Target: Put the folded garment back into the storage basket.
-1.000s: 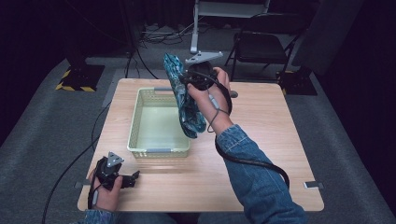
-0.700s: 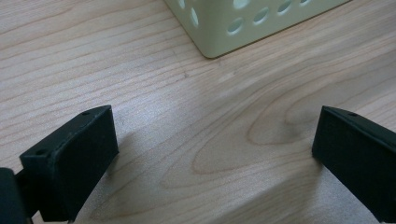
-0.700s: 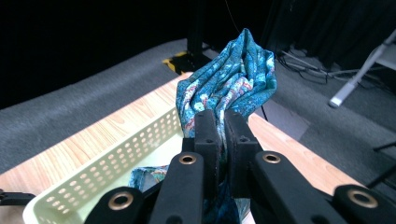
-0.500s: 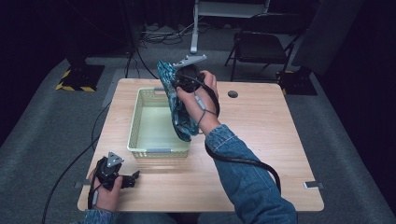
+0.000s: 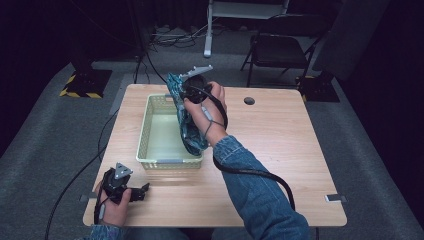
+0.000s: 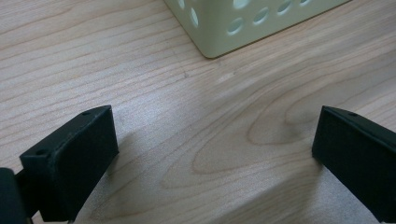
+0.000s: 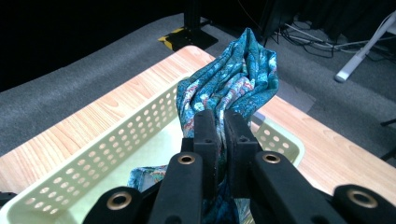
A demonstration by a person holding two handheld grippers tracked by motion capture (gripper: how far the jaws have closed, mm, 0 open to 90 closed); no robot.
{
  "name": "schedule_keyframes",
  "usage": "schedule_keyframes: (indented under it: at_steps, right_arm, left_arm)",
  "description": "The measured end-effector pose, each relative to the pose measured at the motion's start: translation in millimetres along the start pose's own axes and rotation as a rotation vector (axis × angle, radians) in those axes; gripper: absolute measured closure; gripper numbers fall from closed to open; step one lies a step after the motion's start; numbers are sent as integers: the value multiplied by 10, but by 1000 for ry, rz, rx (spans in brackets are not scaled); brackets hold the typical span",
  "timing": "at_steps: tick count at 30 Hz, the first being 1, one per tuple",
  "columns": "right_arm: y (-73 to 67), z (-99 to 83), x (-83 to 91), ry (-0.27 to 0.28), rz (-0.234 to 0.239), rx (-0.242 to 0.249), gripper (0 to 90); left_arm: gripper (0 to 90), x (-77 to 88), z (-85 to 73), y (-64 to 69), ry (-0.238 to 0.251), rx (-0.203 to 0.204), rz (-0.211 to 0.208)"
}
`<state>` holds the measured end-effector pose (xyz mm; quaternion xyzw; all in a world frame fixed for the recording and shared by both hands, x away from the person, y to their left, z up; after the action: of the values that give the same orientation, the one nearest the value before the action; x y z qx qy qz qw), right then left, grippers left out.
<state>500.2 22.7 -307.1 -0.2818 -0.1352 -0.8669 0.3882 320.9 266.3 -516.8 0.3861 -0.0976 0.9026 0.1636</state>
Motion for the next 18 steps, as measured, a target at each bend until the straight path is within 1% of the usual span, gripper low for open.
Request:
schedule_keyframes:
  at_steps: [2, 6, 9, 16, 18]
  right_arm:
    - [0, -14, -21, -4, 0, -2, 857]
    - [-7, -71, -94, -11, 18, -9, 856]
    - [-15, -87, -128, -18, 11, -7, 855]
    - [-34, -145, -195, -36, -10, 18, 854]
    - [-49, -177, -224, -40, -1, 18, 854]
  left_arm:
    - [2, 0, 0, 0, 0, 0, 0]
    - [2, 2, 0, 0, -1, -2, 1]
    - [3, 2, 0, 0, -1, -3, 1]
    - [2, 1, 0, 0, -1, -4, 0]
    - [2, 1, 0, 0, -1, -4, 0]
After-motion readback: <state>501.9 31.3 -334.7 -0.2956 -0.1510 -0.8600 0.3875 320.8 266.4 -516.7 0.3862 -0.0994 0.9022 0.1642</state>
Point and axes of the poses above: each handheld gripper's, and its own axes: x roughly backward along the jaws, z roughly out of its top, y roughly to its right, the point moved 1 cm from there along -x, roughly forward along the jaws, and after that the axes turned 5 degrees about z, right-handed, at the moved point
